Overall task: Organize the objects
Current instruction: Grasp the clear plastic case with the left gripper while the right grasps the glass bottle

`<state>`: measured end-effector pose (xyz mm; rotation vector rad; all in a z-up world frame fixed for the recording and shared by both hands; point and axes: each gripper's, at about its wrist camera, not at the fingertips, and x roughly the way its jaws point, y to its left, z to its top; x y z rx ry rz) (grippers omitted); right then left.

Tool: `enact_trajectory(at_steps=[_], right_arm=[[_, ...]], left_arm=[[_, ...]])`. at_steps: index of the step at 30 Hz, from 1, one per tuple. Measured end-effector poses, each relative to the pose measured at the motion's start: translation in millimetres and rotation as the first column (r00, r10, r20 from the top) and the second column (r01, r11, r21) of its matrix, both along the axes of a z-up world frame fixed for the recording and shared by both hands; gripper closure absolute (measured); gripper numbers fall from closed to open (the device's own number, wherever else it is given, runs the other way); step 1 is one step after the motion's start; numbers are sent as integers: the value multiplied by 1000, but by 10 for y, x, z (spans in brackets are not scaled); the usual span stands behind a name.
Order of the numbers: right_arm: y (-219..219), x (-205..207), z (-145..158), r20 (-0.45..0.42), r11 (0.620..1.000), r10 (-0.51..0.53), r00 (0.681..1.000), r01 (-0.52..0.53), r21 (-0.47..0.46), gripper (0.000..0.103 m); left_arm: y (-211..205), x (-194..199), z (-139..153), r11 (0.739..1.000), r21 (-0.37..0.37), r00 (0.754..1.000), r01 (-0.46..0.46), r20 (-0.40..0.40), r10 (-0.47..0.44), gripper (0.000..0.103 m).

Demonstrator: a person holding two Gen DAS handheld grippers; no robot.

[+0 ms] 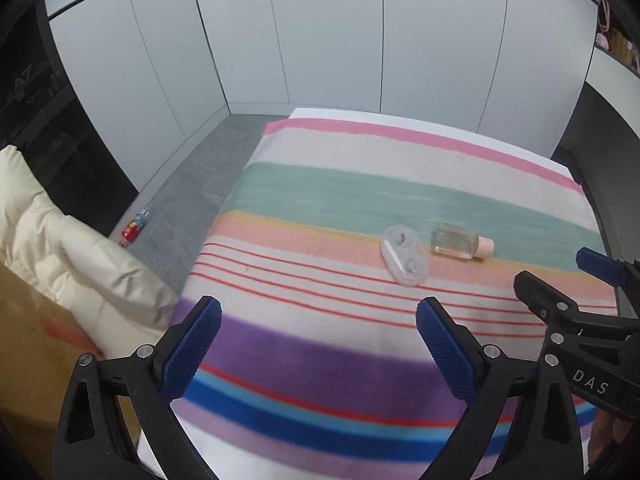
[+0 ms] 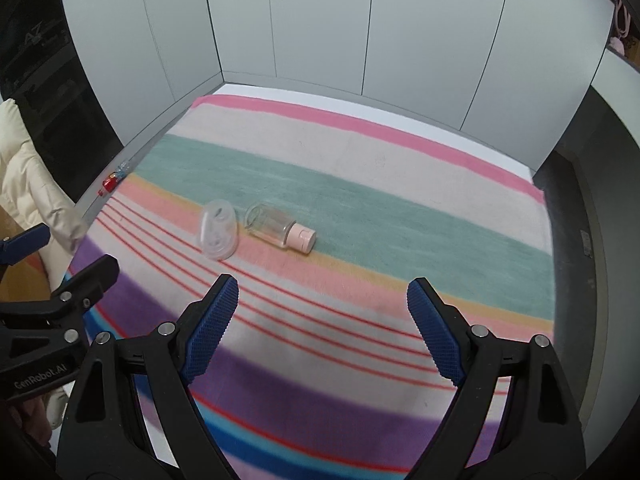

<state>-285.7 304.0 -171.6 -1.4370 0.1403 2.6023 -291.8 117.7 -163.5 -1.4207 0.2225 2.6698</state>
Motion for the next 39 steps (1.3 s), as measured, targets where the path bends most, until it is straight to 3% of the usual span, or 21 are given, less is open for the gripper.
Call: enact_trajectory(at_steps=[15, 18, 21, 22, 27, 31, 33, 35, 36, 39], right_arm=[[-22, -642, -636, 25, 996, 91, 996, -90, -13, 20], [-73, -688, -663, 2, 994, 110, 994, -110, 21, 35], [-63, -693, -658, -29, 992, 125, 992, -124, 19, 57], [-52, -684, -654, -33, 992, 127, 991, -126, 21, 70], [126, -651, -628, -28, 996, 82, 996, -81, 27, 74], [297, -565, -585, -22, 999, 32, 999, -32, 12, 74], [354, -503, -581, -12, 1000, 16, 1000, -16, 10, 74], [395, -425, -574, -2, 1000, 2, 1000, -2, 7, 74], [407, -385, -574, 4, 1000, -6, 1000, 6, 2, 74], [423, -258, -561, 11, 1000, -16, 1000, 16, 2, 74]], left_arm=[[31, -300, -517, 1000, -5, 998, -8, 55, 9, 4], [38, -312, -556, 1000, 1, 998, -7, 63, 7, 4], [77, -321, -553, 1000, 16, 998, 2, 59, -3, 4], [99, -332, -549, 1000, 24, 998, 7, 59, -8, 4], [299, -425, -551, 998, 56, 998, 41, 52, -44, 4], [543, -525, -589, 998, 37, 997, 60, 45, -61, 5], [651, -577, -630, 998, 31, 997, 62, 53, -63, 11], [729, -616, -683, 998, 26, 995, 54, 81, -56, 26], [760, -627, -716, 999, 16, 994, 48, 101, -50, 27], [805, -630, -698, 998, 2, 995, 57, 83, -57, 45]])
